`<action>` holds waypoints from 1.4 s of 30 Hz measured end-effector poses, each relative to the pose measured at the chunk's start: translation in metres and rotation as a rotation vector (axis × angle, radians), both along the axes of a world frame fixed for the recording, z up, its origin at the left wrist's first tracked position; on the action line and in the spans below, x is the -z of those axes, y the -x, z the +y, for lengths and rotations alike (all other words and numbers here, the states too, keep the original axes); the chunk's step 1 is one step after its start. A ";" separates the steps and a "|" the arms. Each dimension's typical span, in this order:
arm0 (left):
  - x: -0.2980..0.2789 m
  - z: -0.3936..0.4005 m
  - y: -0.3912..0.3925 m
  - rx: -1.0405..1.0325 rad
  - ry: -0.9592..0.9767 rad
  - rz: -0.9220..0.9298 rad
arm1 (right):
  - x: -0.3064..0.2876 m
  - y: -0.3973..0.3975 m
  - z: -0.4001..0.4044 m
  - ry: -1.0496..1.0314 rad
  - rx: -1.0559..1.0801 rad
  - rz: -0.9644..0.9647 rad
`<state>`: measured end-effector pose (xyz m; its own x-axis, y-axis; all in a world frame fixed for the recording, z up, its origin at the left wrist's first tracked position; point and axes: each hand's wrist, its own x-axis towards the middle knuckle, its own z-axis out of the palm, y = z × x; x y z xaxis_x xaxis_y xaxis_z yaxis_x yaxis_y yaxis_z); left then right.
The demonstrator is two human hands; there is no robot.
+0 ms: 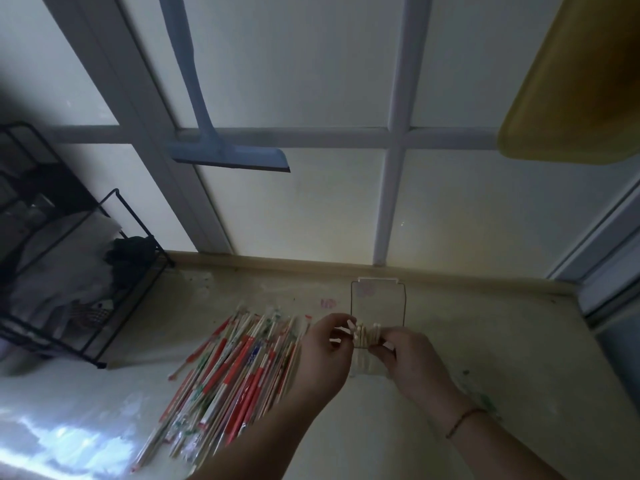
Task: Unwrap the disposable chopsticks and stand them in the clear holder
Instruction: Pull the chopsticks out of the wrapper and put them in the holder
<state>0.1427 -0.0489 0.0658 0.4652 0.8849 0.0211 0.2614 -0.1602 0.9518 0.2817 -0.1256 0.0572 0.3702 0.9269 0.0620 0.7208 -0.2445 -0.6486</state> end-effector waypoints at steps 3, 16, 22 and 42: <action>0.001 0.001 0.001 0.010 -0.012 -0.005 | 0.010 0.001 -0.001 0.073 0.008 -0.024; 0.040 0.015 0.048 -0.091 0.016 0.186 | 0.019 0.002 -0.007 0.075 0.098 -0.005; 0.076 0.021 0.100 -0.111 -0.057 0.692 | 0.024 0.000 -0.027 -0.019 0.177 0.033; 0.078 0.026 0.131 0.211 -0.281 1.289 | 0.053 0.095 -0.020 -0.382 -0.174 -0.064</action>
<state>0.0117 -0.0226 -0.0123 0.4176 0.8320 -0.3653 0.8888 -0.4576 -0.0261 0.1867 -0.1461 0.0039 0.1941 0.8813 0.4308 0.7720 0.1337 -0.6214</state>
